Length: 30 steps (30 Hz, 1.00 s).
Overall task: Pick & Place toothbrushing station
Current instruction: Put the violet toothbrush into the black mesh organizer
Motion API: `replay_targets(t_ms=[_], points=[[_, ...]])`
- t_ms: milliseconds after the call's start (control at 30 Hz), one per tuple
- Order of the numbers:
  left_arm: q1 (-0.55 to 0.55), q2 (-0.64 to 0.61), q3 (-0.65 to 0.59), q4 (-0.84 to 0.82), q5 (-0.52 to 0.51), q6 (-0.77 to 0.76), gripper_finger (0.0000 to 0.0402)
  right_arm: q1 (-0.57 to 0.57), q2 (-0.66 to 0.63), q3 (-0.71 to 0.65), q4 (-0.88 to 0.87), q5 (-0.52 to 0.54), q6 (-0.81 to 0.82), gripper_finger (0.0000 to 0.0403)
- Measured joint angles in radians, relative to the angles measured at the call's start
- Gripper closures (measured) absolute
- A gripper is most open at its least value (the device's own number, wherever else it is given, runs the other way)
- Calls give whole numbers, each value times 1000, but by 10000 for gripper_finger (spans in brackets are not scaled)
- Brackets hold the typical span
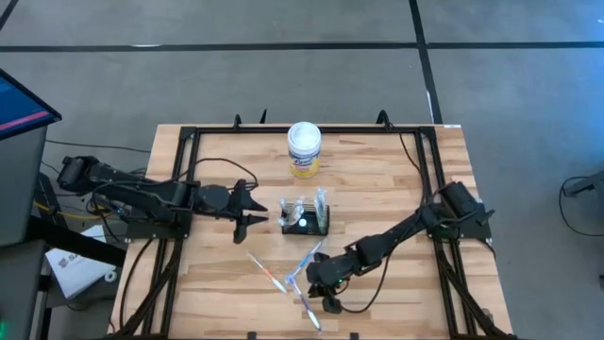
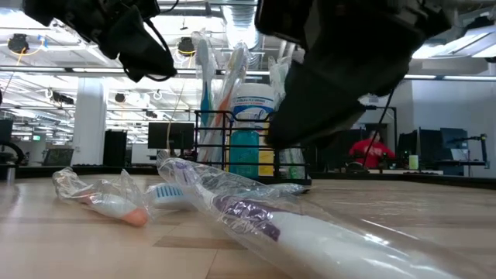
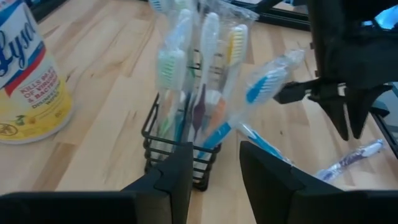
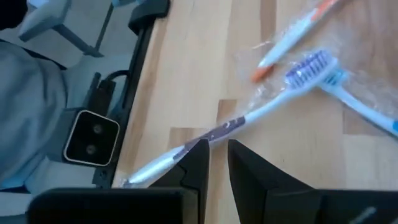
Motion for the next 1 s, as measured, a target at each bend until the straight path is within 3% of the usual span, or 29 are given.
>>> replay_targets(t_ms=[400, 767, 1000], points=[[-11, 0, 0, 0, 0, 0, 281, -25, 11, 14, 50, -47, 40, 347], [-11, 0, 0, 0, 0, 0, 283, -23, 11, 14, 42, -19, 64, 266], [-11, 0, 0, 0, 0, 0, 284, -23, 12, 14, 34, 7, 98, 242]])
